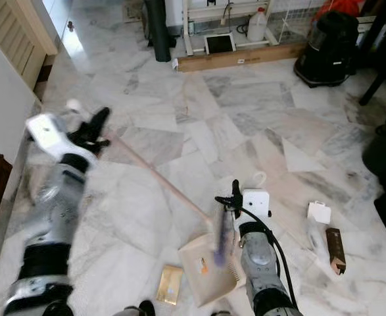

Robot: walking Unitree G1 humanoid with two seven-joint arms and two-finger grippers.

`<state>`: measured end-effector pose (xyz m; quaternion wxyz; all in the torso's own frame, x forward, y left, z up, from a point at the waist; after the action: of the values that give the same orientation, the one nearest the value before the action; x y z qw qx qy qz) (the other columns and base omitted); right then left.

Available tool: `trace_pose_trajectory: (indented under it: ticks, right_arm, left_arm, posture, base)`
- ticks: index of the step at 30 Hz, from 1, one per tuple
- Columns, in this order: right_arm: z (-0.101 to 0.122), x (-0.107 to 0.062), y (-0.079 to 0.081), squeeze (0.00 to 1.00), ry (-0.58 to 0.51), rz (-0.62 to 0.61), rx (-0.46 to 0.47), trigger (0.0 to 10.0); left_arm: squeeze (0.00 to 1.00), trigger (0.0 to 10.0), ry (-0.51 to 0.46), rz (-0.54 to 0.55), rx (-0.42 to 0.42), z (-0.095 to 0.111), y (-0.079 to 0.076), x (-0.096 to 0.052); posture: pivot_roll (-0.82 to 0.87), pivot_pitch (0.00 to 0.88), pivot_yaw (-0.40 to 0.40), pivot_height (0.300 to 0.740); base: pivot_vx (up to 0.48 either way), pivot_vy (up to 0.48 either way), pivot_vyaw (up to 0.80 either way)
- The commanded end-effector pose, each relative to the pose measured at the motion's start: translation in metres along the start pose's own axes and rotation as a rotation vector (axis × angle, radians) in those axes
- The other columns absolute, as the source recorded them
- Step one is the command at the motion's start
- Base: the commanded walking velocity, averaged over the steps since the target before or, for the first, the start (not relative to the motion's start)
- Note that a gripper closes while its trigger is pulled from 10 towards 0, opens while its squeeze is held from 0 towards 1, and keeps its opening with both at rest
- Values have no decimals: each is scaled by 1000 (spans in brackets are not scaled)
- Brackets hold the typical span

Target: Sweep floor

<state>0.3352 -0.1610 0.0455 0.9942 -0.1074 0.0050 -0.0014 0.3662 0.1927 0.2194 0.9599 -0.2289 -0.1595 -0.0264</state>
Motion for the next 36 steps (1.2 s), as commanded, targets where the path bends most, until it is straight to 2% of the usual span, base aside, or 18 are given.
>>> trace_pose_trajectory:
  ticks: [1, 2, 3, 4, 5, 6, 7, 8, 15, 16, 17, 21, 30, 33, 36]
  right_arm:
    - [-25, -13, 13, 0, 119, 25, 48, 10000]
    - [-25, -13, 13, 0, 119, 23, 50, 10000]
    - [-25, -13, 14, 0, 120, 21, 52, 10000]
    - [-25, -12, 14, 0, 122, 14, 64, 10000]
    - [-25, -12, 14, 0, 122, 14, 64, 10000]
    - [-24, -12, 13, 0, 122, 11, 66, 10000]
    - [-24, -12, 13, 0, 122, 11, 66, 10000]
    - [-24, -12, 13, 0, 122, 12, 65, 10000]
    - [-24, -12, 12, 0, 121, 11, 61, 10000]
    - [-24, -12, 12, 0, 121, 10, 59, 10000]
    - [-24, -12, 12, 0, 121, 10, 59, 10000]
    - [-24, -12, 7, 0, 117, 0, 56, 10000]
    - [-25, -13, 7, 0, 121, 6, 47, 10000]
    - [-25, -13, 9, 0, 122, 10, 48, 10000]
    - [-25, -12, 10, 0, 124, 15, 49, 10000]
  left_arm:
    - [0, 10000, -38, -10, 120, 12, 4, -5]
    - [0, 10000, -15, -9, 157, 9, 8, -7]
    - [0, 10000, 27, -10, 238, 3, 13, -9]
    - [0, 10000, 73, -28, 286, -5, 15, -12]
    - [0, 10000, 73, -28, 286, -5, 15, -12]
    - [0, 10000, 146, -40, 332, -19, 20, -16]
    - [0, 10000, 146, -40, 332, -19, 20, -16]
    - [0, 10000, 182, -38, 354, -30, 25, -21]
    - [0, 10000, 242, -26, 352, -62, 35, -28]
    - [0, 10000, 271, -20, 361, -72, 39, -30]
    - [0, 10000, 271, -20, 361, -72, 39, -30]
    - [0, 10000, 385, -32, 345, -95, 43, -34]
    - [0, 10000, 487, -103, 384, -103, 41, -37]
    - [0, 10000, 552, -145, 375, -104, 38, -39]
    - [0, 10000, 615, -208, 313, -107, 31, -43]
  posture:
    - [28, 171, 75, 740]
    - [28, 171, 75, 740]
    - [27, 172, 75, 740]
    - [27, 173, 74, 740]
    - [27, 173, 74, 740]
    - [27, 173, 74, 740]
    - [27, 173, 74, 740]
    - [27, 173, 74, 740]
    - [11, 178, 68, 740]
    - [11, 178, 68, 740]
    - [11, 178, 68, 740]
    - [-5, 185, 64, 740]
    - [4, 190, 62, 740]
    - [11, 191, 62, 740]
    - [16, 189, 63, 740]
  base:
    - [0, 0, 0]
    - [0, 0, 0]
    - [0, 0, 0]
    - [0, 0, 0]
    - [0, 0, 0]
    - [0, 0, 0]
    - [0, 0, 0]
    - [0, 0, 0]
    - [0, 0, 0]
    - [0, 0, 0]
    - [0, 0, 0]
    - [0, 0, 0]
    - [0, 0, 0]
    - [0, 0, 0]
    - [0, 0, 0]
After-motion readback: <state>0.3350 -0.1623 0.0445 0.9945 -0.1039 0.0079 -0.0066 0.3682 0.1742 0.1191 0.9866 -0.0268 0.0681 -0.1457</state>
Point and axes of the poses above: a point about 5 cm out from each wrist's last joint towards the gripper, its own x axis pointing out of the wrist towards the gripper, its own z axis along the axis of the wrist's last joint, y = z × x, the point moved 3 cm from there along x, pointing out of the wrist towards the gripper, and after that the axes turned 8 degrees about -x, right-handed, at the moved point
